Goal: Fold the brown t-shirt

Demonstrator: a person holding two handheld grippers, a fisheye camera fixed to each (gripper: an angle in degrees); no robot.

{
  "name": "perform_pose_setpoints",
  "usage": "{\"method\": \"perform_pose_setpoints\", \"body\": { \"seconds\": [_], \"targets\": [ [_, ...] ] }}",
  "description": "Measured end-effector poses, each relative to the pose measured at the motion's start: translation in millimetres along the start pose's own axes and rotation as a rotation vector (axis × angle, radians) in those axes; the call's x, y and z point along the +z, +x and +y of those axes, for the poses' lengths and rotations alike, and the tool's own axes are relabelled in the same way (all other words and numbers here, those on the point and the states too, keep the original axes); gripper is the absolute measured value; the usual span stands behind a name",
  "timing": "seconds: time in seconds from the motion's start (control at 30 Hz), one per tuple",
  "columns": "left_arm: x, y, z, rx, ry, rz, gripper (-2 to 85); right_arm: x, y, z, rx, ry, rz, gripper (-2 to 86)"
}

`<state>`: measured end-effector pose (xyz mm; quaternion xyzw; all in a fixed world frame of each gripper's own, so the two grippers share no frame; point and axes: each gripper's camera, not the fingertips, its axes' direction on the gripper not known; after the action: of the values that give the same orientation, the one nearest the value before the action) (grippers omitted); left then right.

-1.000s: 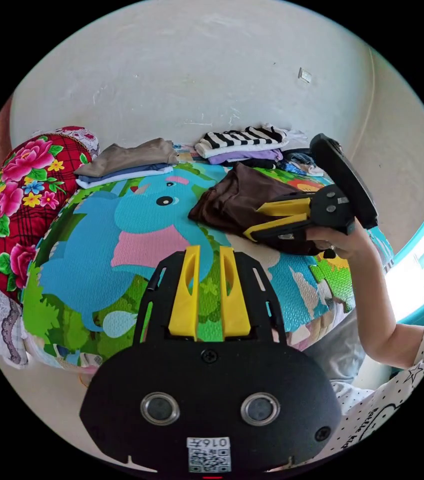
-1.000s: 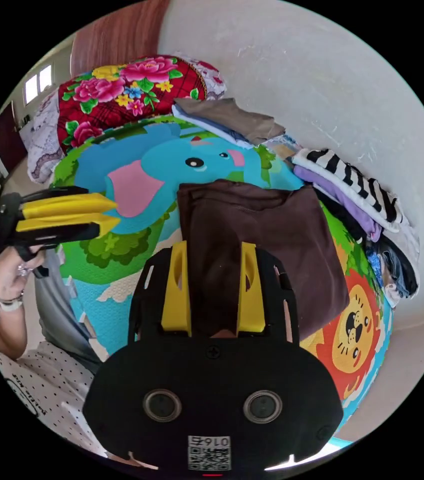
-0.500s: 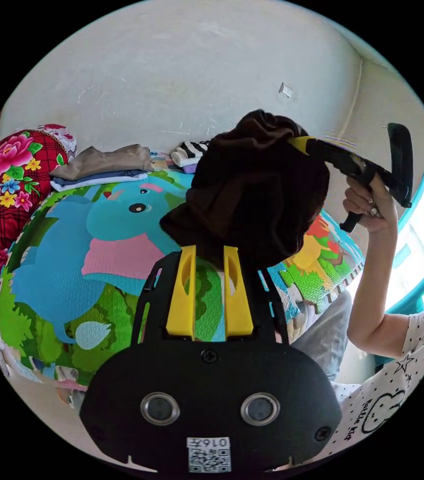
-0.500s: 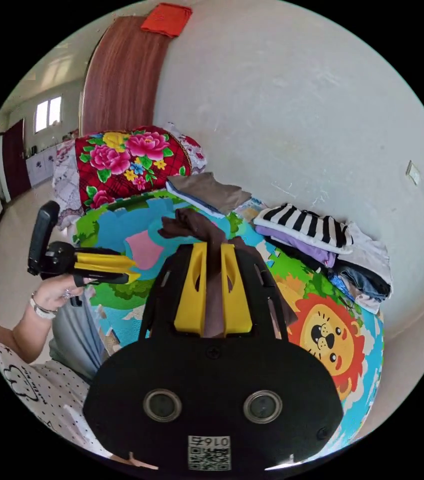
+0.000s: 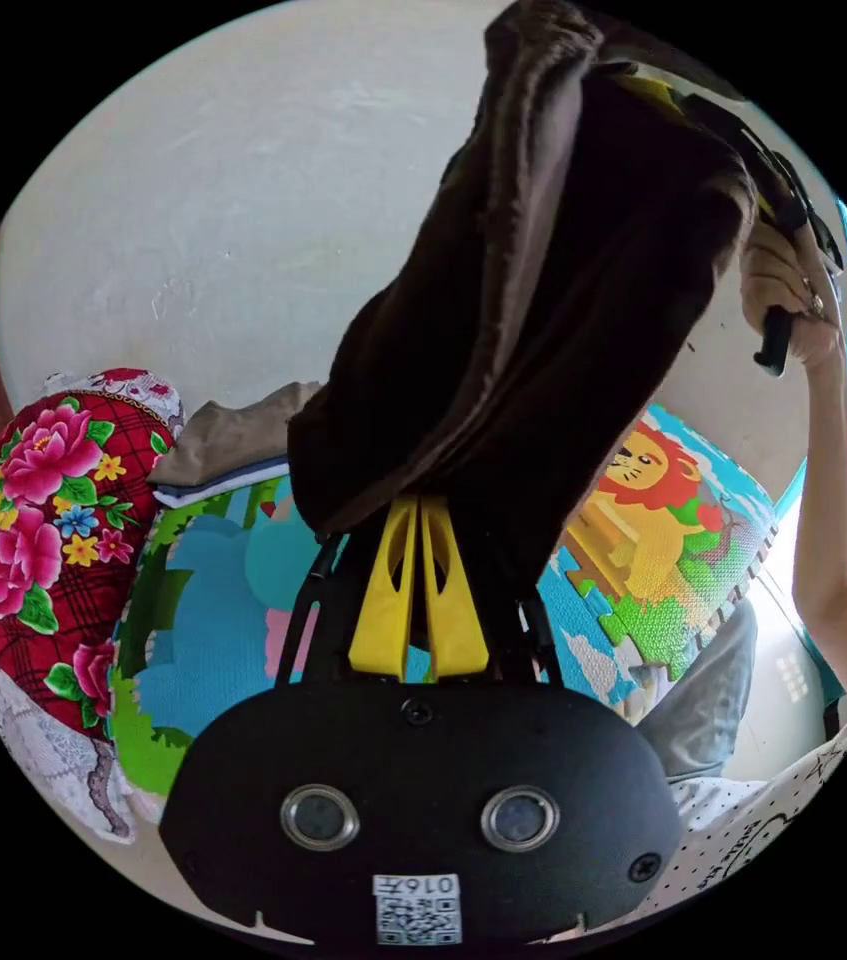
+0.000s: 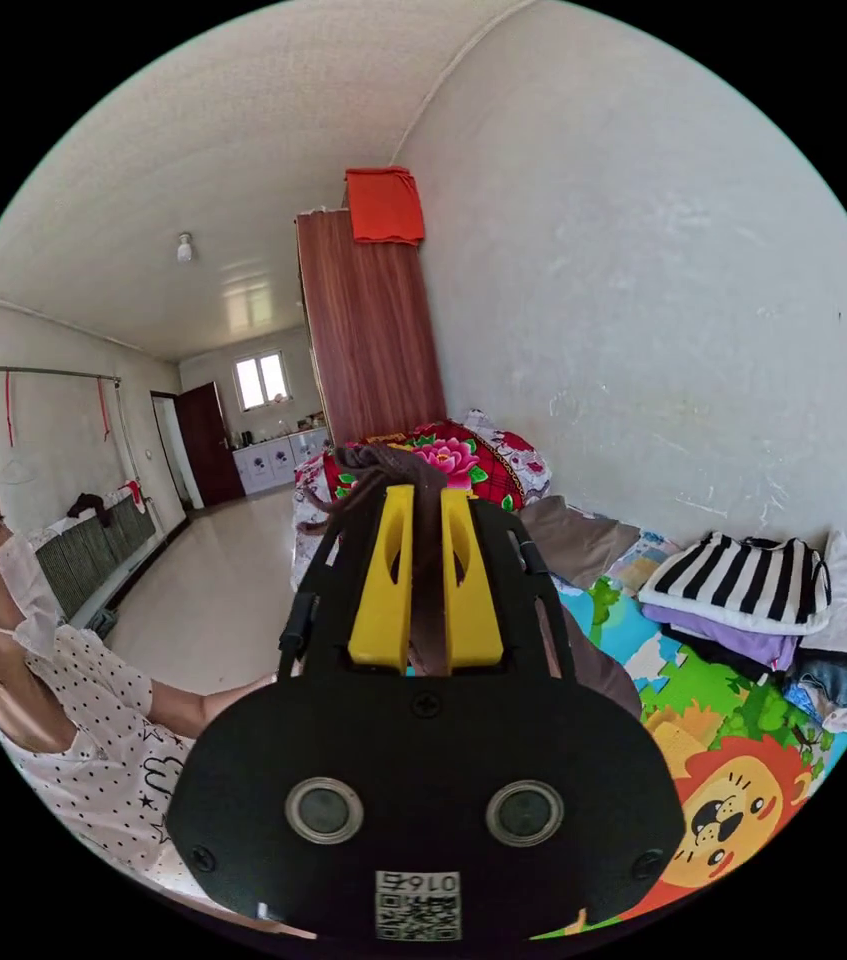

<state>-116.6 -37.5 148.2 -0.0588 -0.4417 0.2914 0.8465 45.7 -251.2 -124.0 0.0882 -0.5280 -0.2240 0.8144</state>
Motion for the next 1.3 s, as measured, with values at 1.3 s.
{"method": "perform_pose_setpoints", "body": {
  "seconds": [1.3],
  "targets": [
    [125, -11, 95, 0.101, -0.257, 0.231, 9.4, 21, 85, 268, 0.398, -0.553, 0.379, 16.1]
  ]
}}
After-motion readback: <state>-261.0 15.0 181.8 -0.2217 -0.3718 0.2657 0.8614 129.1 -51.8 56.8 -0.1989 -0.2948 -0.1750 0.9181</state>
